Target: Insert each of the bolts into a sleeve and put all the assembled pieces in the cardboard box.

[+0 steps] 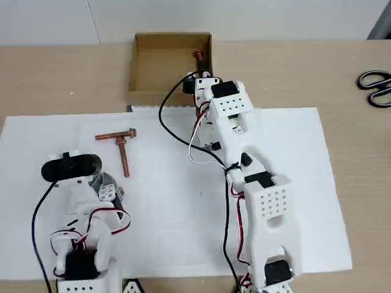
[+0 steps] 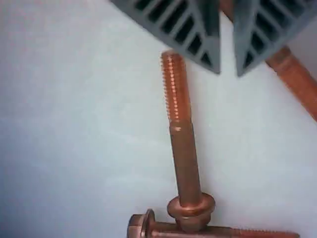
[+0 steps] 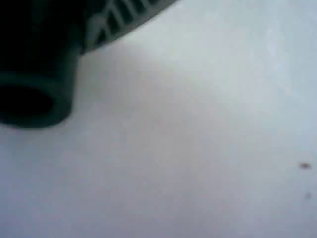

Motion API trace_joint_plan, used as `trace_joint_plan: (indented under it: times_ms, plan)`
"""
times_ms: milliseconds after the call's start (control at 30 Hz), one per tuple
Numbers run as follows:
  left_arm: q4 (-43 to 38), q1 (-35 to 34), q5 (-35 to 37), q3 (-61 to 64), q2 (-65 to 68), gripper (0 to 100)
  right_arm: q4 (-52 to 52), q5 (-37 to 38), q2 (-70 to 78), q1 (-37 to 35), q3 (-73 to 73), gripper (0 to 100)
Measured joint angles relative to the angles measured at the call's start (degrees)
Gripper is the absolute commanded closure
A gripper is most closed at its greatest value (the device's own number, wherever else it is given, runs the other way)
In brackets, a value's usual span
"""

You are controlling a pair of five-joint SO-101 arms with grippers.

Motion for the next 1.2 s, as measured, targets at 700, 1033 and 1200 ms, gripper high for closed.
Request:
trace_joint_plan:
  times_ms: [700, 1033, 1200]
  plan:
    - [-8.0, 0.0, 0.0, -0.1, 0.0, 99, 7.7, 0.2, -14.9, 2.2, 1.2, 99.7]
    - [-15.0, -1.4, 0.0, -5.5, 0.0, 99, 7.7, 0.2, -33.7, 9.8, 18.5, 99.7]
    - [-7.2, -1.8, 0.0, -11.9, 0.4, 99, 7.8, 0.2, -45.2, 14.9, 30.9, 99.7]
